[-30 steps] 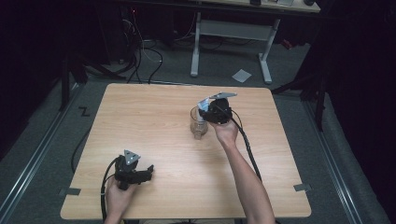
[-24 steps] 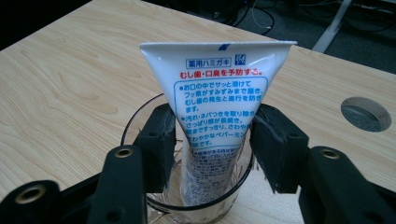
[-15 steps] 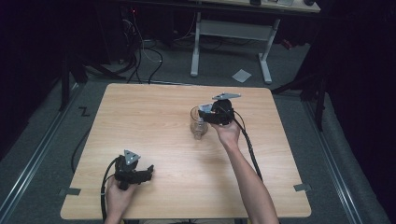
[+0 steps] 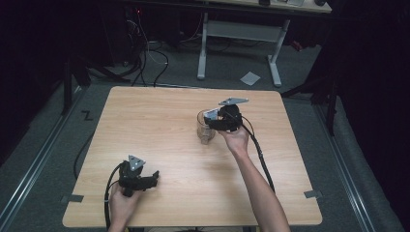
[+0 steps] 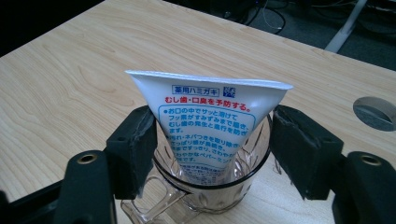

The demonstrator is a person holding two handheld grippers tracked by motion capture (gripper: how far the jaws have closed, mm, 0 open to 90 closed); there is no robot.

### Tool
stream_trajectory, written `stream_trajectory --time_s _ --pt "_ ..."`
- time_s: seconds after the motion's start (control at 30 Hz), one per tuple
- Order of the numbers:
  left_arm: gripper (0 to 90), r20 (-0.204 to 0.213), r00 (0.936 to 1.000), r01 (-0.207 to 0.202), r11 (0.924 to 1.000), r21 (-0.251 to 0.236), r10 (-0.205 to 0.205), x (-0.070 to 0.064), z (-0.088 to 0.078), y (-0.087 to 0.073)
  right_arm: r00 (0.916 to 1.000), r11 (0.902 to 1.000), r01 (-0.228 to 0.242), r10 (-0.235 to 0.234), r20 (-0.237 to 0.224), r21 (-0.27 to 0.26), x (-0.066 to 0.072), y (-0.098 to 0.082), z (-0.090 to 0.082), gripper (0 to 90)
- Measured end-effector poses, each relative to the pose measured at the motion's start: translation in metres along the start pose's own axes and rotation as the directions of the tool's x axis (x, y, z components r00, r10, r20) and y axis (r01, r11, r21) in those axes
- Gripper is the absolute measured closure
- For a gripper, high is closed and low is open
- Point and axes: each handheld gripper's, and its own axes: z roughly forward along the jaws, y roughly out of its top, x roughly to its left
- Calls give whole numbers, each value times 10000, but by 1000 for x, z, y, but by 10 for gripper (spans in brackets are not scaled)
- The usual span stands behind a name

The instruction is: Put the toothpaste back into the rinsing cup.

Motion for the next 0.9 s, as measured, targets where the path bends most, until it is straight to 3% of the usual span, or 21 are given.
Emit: stream_trajectory --time_s 0.9 --pt "143 3 10000 10 10000 9 -10 0 0 0 9995 9979 -297 303 92 -572 -6 -5 -26 317"
